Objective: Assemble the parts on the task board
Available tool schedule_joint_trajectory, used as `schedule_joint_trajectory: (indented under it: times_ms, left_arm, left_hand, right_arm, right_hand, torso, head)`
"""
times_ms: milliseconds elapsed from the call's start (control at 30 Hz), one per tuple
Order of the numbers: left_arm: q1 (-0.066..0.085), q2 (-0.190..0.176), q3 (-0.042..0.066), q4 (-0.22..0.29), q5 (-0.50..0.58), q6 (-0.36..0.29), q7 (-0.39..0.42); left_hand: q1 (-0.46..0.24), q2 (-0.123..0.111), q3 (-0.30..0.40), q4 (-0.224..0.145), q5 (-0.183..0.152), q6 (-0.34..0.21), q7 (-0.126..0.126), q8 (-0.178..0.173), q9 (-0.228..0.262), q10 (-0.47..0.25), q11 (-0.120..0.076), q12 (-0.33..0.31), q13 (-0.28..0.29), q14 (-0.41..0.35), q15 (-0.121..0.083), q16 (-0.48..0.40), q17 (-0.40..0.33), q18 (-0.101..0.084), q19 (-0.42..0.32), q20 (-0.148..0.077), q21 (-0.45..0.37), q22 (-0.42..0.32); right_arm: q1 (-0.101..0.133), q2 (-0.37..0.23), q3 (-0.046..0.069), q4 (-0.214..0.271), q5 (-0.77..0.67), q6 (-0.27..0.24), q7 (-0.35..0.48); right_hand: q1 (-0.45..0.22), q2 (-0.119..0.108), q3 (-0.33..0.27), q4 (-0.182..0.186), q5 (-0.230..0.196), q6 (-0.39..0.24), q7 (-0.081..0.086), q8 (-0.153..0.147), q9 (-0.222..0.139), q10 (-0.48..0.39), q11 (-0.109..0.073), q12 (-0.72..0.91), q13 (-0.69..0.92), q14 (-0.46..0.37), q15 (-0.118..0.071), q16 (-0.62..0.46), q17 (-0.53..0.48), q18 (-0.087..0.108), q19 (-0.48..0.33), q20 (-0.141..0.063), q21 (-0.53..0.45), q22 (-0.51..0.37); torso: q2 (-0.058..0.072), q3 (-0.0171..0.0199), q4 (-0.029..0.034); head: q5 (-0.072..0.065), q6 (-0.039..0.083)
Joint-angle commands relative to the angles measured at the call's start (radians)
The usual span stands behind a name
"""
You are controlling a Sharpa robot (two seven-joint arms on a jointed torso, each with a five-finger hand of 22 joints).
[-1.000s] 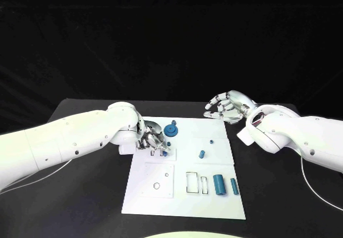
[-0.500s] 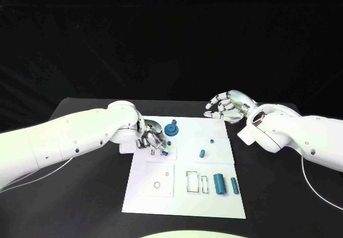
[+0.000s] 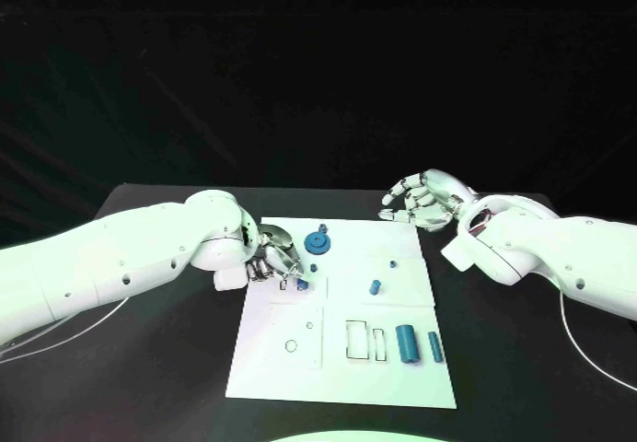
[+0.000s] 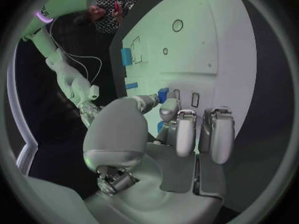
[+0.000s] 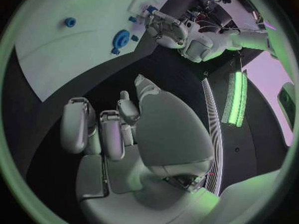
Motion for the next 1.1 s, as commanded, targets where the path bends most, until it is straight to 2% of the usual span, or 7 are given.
schedule_joint_trajectory:
  times_ms: [33, 133, 200, 233, 500, 700, 1100]
  left_arm:
    - [0.000, -0.013, 0.002, 0.018, 0.070, -0.055, 0.011]
    - [0.000, -0.027, 0.003, 0.034, 0.065, -0.074, 0.013]
    - [0.000, -0.035, 0.003, 0.045, 0.046, -0.089, 0.015]
    - [0.000, -0.038, 0.003, 0.049, 0.034, -0.095, 0.016]
    - [-0.008, -0.054, 0.003, 0.089, -0.171, -0.174, 0.026]
    - [-0.018, -0.053, 0.000, 0.105, -0.260, -0.218, 0.028]
    - [-0.029, -0.040, -0.004, 0.109, -0.292, -0.198, 0.022]
  left_hand:
    - [-0.011, 0.000, 0.177, -0.172, 0.002, 0.001, -0.010, 0.007, 0.002, 0.009, 0.001, -0.001, 0.002, 0.095, -0.009, 0.000, 0.235, -0.016, 0.072, -0.005, -0.002, 0.205]
    - [-0.014, 0.000, 0.180, -0.174, 0.002, 0.002, -0.010, 0.008, 0.003, 0.010, 0.001, -0.001, 0.003, 0.094, -0.009, -0.001, 0.234, -0.016, 0.072, -0.005, -0.002, 0.205]
    - [-0.015, -0.001, 0.182, -0.175, 0.002, 0.002, -0.010, 0.009, 0.005, 0.010, 0.001, -0.002, 0.001, 0.094, -0.009, -0.001, 0.234, -0.016, 0.072, -0.006, -0.002, 0.205]
    - [-0.017, 0.000, 0.184, -0.175, 0.002, 0.002, -0.010, 0.009, 0.006, 0.009, 0.001, -0.003, -0.001, 0.094, -0.009, -0.001, 0.234, -0.016, 0.072, -0.006, -0.002, 0.204]
    - [-0.021, -0.002, 0.195, -0.183, 0.002, 0.003, -0.011, 0.011, 0.010, 0.009, 0.000, -0.006, -0.004, 0.095, -0.010, 0.000, 0.235, -0.016, 0.072, -0.006, -0.002, 0.204]
    - [-0.029, -0.013, 0.226, -0.202, 0.006, 0.008, -0.011, 0.015, 0.020, 0.013, -0.002, -0.006, -0.004, 0.095, -0.012, 0.000, 0.234, -0.017, 0.073, -0.008, -0.001, 0.207]
    - [-0.036, -0.019, 0.239, -0.208, 0.014, 0.013, -0.012, 0.017, 0.025, 0.018, -0.002, -0.004, -0.002, 0.094, -0.013, -0.002, 0.232, -0.017, 0.074, -0.008, 0.000, 0.209]
  right_arm:
    - [0.000, -0.001, 0.000, 0.000, -0.025, 0.018, -0.001]
    - [0.000, -0.002, 0.000, 0.000, -0.027, 0.019, -0.001]
    - [0.000, -0.003, 0.000, 0.000, -0.028, 0.019, -0.001]
    - [0.000, -0.003, 0.000, 0.000, -0.028, 0.019, -0.001]
    - [0.000, -0.008, 0.000, 0.004, -0.030, 0.009, 0.003]
    - [0.000, -0.009, 0.000, 0.004, -0.031, 0.001, 0.008]
    - [0.000, -0.007, 0.000, 0.003, -0.031, -0.006, 0.011]
  right_hand:
    - [0.007, 0.000, 0.007, 0.002, 0.006, -0.005, 0.001, -0.006, 0.000, -0.004, 0.003, -0.004, -0.001, 0.066, -0.004, -0.004, 0.088, 0.001, -0.007, 0.003, -0.005, 0.075]
    - [0.007, 0.000, 0.007, 0.002, 0.007, -0.006, 0.001, -0.006, 0.000, -0.004, 0.003, -0.004, -0.001, 0.065, -0.004, -0.004, 0.087, 0.001, -0.007, 0.003, -0.005, 0.075]
    - [0.004, -0.004, 0.021, 0.005, 0.054, -0.005, 0.002, -0.009, -0.001, -0.005, 0.004, -0.006, 0.000, 0.065, -0.004, -0.005, 0.087, 0.001, -0.007, 0.003, -0.006, 0.077]
    - [0.004, -0.006, 0.024, 0.005, 0.059, -0.005, 0.002, -0.010, -0.001, -0.006, 0.004, -0.007, -0.001, 0.065, -0.004, -0.005, 0.088, 0.001, -0.007, 0.003, -0.006, 0.077]
    - [0.004, -0.008, 0.027, 0.004, 0.065, -0.004, 0.002, -0.010, -0.001, -0.007, 0.004, -0.008, -0.002, 0.065, -0.004, -0.006, 0.086, 0.001, -0.008, 0.003, -0.007, 0.077]
    - [0.006, -0.011, 0.034, 0.003, 0.073, -0.003, 0.002, -0.011, -0.001, -0.013, 0.004, -0.014, -0.009, 0.065, -0.004, -0.006, 0.085, 0.001, -0.008, 0.003, -0.009, 0.077]
    - [0.006, -0.012, 0.035, 0.003, 0.074, -0.003, 0.002, -0.011, -0.001, -0.014, 0.004, -0.016, -0.011, 0.065, -0.004, -0.006, 0.085, 0.001, -0.008, 0.003, -0.008, 0.077]
  torso:
    - [0.000, 0.0004, 0.0002]
    - [-0.001, 0.0009, 0.0002]
    - [0.000, 0.0009, 0.0005]
    - [0.000, 0.0007, 0.0005]
    - [0.000, 0.0010, 0.0009]
    - [0.000, 0.0001, 0.0006]
    - [0.001, 0.0004, 0.0002]
  head:
    - [0.000, 0.002]
    - [0.001, 0.002]
    - [0.000, 0.003]
    - [0.000, 0.004]
    - [0.003, -0.001]
    - [0.006, -0.003]
    - [0.006, -0.006]
